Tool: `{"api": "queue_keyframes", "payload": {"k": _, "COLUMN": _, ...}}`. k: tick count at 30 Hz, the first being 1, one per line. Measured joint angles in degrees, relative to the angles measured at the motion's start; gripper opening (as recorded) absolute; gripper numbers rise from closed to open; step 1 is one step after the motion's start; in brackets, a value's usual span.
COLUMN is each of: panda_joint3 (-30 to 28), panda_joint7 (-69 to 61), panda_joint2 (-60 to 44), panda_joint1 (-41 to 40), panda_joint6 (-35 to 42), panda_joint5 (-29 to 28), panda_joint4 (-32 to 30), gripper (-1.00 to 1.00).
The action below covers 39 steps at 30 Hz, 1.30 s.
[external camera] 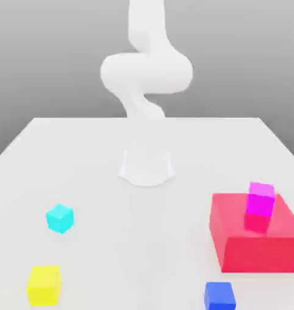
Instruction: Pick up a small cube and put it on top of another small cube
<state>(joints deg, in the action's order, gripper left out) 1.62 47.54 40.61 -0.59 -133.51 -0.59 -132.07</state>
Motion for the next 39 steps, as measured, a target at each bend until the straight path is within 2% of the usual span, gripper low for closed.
{"api": "queue_keyframes", "payload": {"k": 17, "panda_joint3": 9.1, "panda_joint7": 13.6, "panda_joint2": -35.7, "panda_joint1": -1.1, "panda_joint6": -11.8, "panda_joint5": -6.8, "panda_joint4": -1.9, "gripper": 0.0}}
{"api": "queue_keyframes", "payload": {"k": 28, "panda_joint3": 10.4, "panda_joint7": 20.4, "panda_joint2": -58.2, "panda_joint1": 2.7, "panda_joint6": -19.7, "panda_joint5": -8.5, "panda_joint4": -3.1, "gripper": 0.0}}
{"api": "queue_keyframes", "payload": {"k": 32, "panda_joint3": 8.0, "panda_joint7": 22.7, "panda_joint2": -66.5, "panda_joint1": 4.9, "panda_joint6": -25.5, "panda_joint5": -11.1, "panda_joint4": -1.7, "gripper": 0.0}}
{"api": "queue_keyframes", "payload": {"k": 33, "panda_joint3": 7.3, "panda_joint7": 23.2, "panda_joint2": -68.2, "panda_joint1": 5.5, "panda_joint6": -26.9, "panda_joint5": -11.7, "panda_joint4": -1.3, "gripper": -1.0}}
{"api": "queue_keyframes", "payload": {"k": 39, "panda_joint3": 7.0, "panda_joint7": 23.4, "panda_joint2": -69.1, "panda_joint1": 5.7, "panda_joint6": -27.6, "panda_joint5": -12.0, "panda_joint4": -1.1, "gripper": -1.0}}
